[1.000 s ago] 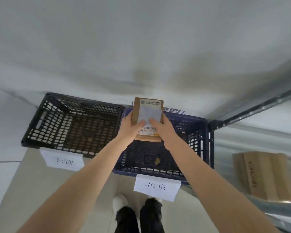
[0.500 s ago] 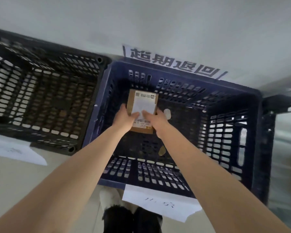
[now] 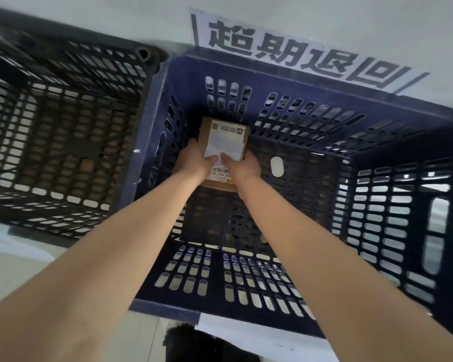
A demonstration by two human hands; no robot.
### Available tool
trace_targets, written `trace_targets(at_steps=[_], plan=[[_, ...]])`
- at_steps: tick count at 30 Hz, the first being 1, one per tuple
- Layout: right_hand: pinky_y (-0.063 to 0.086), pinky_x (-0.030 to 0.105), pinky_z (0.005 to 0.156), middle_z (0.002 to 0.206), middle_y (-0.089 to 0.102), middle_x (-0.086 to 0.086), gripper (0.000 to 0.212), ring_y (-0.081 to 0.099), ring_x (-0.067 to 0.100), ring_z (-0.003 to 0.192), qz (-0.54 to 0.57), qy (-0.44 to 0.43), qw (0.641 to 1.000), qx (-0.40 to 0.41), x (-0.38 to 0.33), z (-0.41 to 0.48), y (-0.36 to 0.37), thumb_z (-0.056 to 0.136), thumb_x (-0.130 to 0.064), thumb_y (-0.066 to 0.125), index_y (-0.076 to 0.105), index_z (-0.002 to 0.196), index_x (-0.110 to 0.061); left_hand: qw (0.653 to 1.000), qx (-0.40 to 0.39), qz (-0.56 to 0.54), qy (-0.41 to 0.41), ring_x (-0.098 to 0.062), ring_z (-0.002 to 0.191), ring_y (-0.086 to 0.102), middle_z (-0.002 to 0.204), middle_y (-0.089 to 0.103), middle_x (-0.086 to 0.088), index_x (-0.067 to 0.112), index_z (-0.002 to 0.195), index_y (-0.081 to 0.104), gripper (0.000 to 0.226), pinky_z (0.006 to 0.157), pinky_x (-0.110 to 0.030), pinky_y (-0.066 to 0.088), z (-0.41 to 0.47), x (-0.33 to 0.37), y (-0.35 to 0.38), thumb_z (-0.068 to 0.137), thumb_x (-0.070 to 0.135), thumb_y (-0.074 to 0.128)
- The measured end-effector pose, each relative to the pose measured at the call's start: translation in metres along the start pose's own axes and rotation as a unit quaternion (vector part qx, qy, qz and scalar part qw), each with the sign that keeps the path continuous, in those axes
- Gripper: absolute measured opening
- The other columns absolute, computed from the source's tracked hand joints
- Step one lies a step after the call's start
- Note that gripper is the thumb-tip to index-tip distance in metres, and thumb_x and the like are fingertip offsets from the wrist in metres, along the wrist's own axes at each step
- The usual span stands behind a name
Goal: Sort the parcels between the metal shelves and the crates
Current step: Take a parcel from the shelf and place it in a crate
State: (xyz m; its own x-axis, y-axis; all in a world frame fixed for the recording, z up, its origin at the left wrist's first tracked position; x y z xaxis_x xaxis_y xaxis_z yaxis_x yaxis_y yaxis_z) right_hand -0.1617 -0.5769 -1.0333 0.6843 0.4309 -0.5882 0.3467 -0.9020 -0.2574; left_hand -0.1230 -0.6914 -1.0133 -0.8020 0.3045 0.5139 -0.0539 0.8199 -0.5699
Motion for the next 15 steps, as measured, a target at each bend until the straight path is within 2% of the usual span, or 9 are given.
trace_targets(at_steps=[3, 10, 13, 15], plan=[[0.051, 0.042, 0.100, 0.124, 0.067, 0.006, 0.041, 0.064, 0.026, 0.114, -0.012, -0.002, 1.000, 0.024, -0.001, 0.001, 0.003, 0.090, -0.028, 0.072, 0.060, 0.126, -0.014, 0.999, 0.031, 0.016, -0.014, -0.032, 0.114, 0.061, 0.129, 0.060, -0.011, 0.008, 0.130, 0.046, 0.040, 0.091, -0.044, 0.052, -0.005, 0.005, 0.004, 0.095, 0.021, 0.063], [0.050, 0.040, 0.101, 0.127, 0.065, 0.007, 0.042, 0.062, 0.027, 0.116, -0.018, 0.003, 0.999, 0.040, -0.002, 0.000, 0.004, 0.090, -0.027, 0.071, 0.059, 0.128, -0.014, 0.998, 0.047, 0.000, -0.029, -0.033, 0.115, 0.060, 0.130, 0.060, -0.012, 0.006, 0.130, 0.045, 0.038, 0.094, -0.046, 0.052, -0.009, 0.009, 0.007, 0.096, 0.017, 0.060], [0.048, 0.039, 0.103, 0.135, 0.060, 0.008, 0.050, 0.058, 0.027, 0.121, 0.012, -0.002, 1.000, -0.006, -0.001, -0.005, 0.005, 0.096, -0.026, 0.064, 0.046, 0.140, -0.012, 1.000, 0.019, -0.010, -0.022, -0.032, 0.118, 0.058, 0.135, 0.057, -0.013, 0.007, 0.136, 0.041, 0.042, 0.097, -0.046, 0.050, -0.010, 0.007, 0.006, 0.099, 0.018, 0.057], [0.047, 0.039, 0.103, 0.140, 0.056, 0.009, 0.056, 0.056, 0.027, 0.124, 0.041, 0.000, 0.998, -0.038, 0.002, -0.009, 0.003, 0.098, -0.026, 0.061, 0.037, 0.147, -0.012, 1.000, 0.018, 0.009, -0.003, -0.033, 0.124, 0.055, 0.141, 0.052, -0.014, 0.007, 0.144, 0.034, 0.052, 0.100, -0.048, 0.048, -0.012, 0.006, 0.004, 0.099, 0.021, 0.056]])
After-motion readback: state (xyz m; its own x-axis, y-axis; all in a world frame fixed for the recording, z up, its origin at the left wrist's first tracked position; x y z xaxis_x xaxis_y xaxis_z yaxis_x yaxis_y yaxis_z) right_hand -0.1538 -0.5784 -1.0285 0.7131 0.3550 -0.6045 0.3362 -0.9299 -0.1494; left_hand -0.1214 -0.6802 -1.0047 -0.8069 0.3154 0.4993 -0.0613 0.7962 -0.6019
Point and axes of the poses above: each hand's wrist, its own z-axis towards the middle knuckle, its own y-axis out of the palm, x = y × z, the point moved 2 cm from there along z, towards the middle knuckle
